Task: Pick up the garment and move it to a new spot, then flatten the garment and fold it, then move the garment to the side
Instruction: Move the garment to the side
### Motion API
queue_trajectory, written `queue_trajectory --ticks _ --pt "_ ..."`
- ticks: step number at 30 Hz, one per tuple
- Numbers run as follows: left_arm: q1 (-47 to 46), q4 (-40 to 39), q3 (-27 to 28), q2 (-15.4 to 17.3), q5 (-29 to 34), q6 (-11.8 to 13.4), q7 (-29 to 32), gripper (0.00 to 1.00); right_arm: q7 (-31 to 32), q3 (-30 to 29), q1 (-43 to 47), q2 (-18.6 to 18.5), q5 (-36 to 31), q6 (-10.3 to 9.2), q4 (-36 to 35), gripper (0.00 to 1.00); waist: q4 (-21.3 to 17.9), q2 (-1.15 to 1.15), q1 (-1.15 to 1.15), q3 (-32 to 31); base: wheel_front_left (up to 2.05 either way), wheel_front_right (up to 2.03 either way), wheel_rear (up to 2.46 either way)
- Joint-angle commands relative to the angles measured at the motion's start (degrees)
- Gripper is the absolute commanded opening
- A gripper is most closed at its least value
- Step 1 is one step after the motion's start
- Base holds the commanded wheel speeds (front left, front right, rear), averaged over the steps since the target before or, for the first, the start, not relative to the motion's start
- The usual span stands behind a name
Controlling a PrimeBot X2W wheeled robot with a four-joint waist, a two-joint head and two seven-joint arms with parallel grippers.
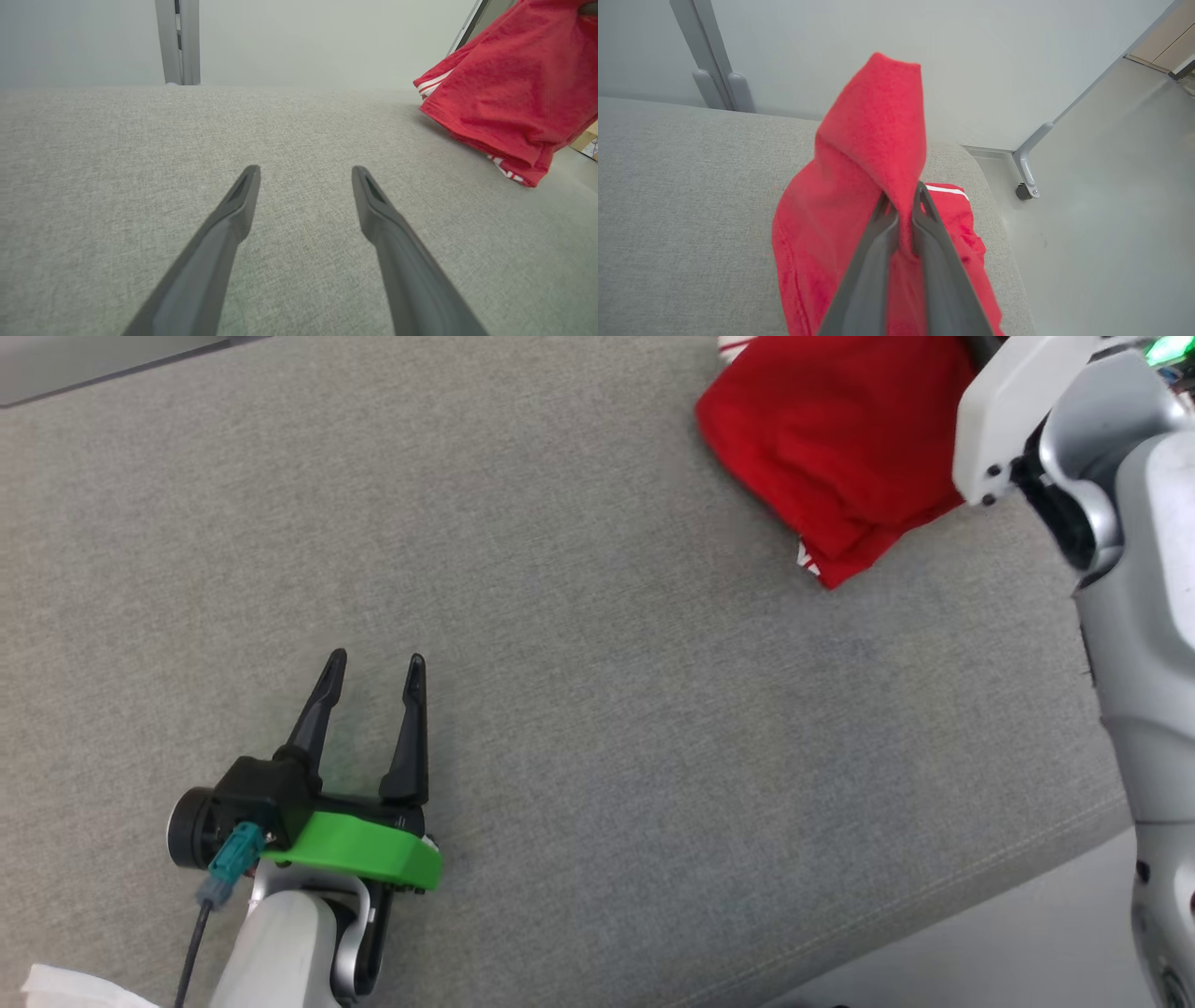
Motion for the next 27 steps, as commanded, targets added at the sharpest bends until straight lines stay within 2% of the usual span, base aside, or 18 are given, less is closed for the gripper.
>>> queue_trajectory --ticks 1,10,16,19,20,21,22,27 --pt "-0.9 -0.1 0.0 0.0 -0.2 -0.1 0.0 1.00 0.8 -0.7 -1.3 -1.0 -0.3 -0.09 0.7 0.00 1.1 0.00 0.00 0.7 0.00 0.00 0.00" --pt "-2.1 -0.8 -0.1 -0.4 0.4 -0.2 0.0 1.00 3.1 -6.4 -4.7 -6.8 -2.9 -0.09 6.7 0.00 4.5 0.00 0.00 3.6 0.00 0.00 0.00" --pt "-3.1 -1.4 -0.1 -0.1 0.9 -0.3 0.0 1.00 0.2 -12.1 -4.6 -10.5 -6.2 -0.09 11.2 0.00 6.6 0.00 0.00 6.5 0.00 0.00 0.00" --pt "-3.1 -1.6 -0.2 0.3 1.2 -0.3 0.0 1.00 -2.4 -15.5 -4.0 -10.6 -8.6 -0.10 13.1 0.00 7.3 0.00 0.00 7.7 0.00 0.00 0.00" --pt "-3.3 -1.6 -0.2 0.4 1.3 -0.3 0.0 1.00 -3.6 -16.8 -3.9 -10.5 -9.4 -0.10 13.7 0.26 7.5 0.00 0.00 8.0 0.00 0.00 0.00" --pt "-3.4 -1.6 -0.2 0.5 1.3 -0.3 0.0 1.00 -4.6 -17.4 -3.8 -10.3 -9.9 -0.10 14.2 0.90 7.7 0.00 0.00 8.2 0.00 0.00 0.00" --pt "-3.4 -1.6 -0.3 0.5 1.3 -0.3 0.0 1.00 -6.0 -18.6 -3.7 -10.1 -10.5 -0.10 14.8 1.00 7.8 0.00 0.00 8.3 0.00 0.00 0.00" --pt "-3.4 -1.2 -0.4 0.9 1.5 -0.3 0.0 1.00 -11.2 -21.7 -3.6 -8.3 -13.1 -0.10 17.8 1.00 7.8 0.00 0.00 8.1 0.00 0.00 0.00"
